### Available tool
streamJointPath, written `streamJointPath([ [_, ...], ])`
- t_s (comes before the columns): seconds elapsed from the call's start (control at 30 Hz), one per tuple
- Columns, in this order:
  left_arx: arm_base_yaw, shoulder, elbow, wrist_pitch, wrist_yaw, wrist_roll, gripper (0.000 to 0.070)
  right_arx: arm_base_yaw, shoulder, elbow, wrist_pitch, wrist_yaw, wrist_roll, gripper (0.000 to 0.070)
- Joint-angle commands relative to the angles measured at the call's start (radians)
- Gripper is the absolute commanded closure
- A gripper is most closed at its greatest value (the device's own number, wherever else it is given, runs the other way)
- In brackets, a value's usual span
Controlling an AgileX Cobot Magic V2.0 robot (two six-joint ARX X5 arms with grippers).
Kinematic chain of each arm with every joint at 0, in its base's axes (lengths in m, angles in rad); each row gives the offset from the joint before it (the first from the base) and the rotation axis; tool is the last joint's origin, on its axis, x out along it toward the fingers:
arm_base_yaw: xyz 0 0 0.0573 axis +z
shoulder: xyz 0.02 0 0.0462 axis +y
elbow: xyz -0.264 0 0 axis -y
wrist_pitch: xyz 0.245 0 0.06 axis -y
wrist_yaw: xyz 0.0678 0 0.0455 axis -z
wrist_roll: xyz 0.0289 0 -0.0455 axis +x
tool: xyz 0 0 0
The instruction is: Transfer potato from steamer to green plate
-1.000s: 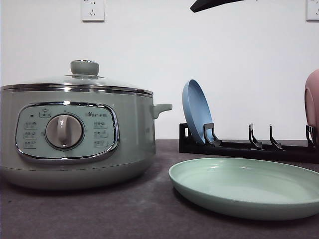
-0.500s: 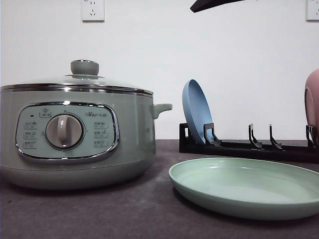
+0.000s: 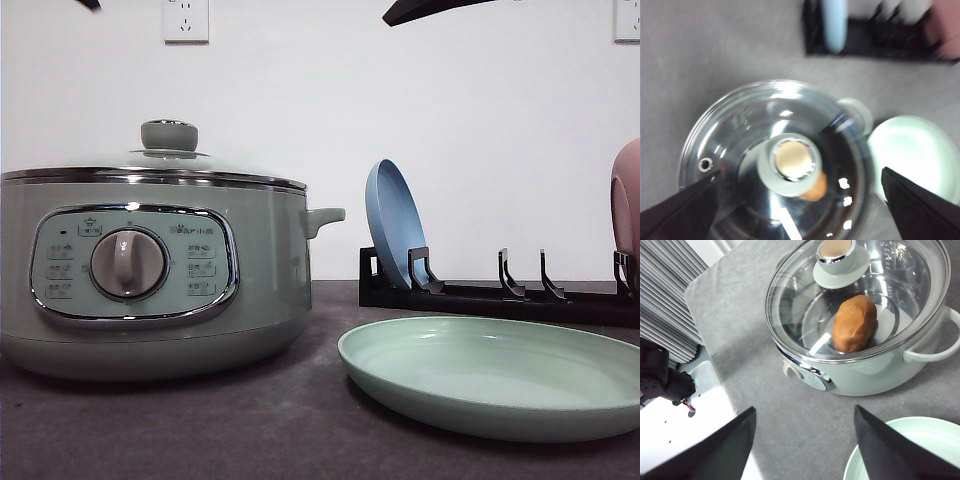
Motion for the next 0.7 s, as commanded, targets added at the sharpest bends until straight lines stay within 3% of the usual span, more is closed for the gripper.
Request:
streamJointPath([
  [0.0, -0.014, 0.060, 0.059, -0.020, -0.020, 0.020, 0.0064, 0.008, 0.012, 0.015, 0.002, 0.000, -0.023, 0.0313],
  [0.33, -0.068, 0.249, 0.127, -0.089, -0.118, 0.020, 0.0069, 0.008, 0.013, 0.015, -0.029, 0.008, -0.040, 0.0313],
  [0.67, -0.103, 0.327, 0.127, -0.096, -0.132, 0.020, 0.0070, 0.008, 0.012, 0.015, -0.030, 0.008, -0.047, 0.0313],
])
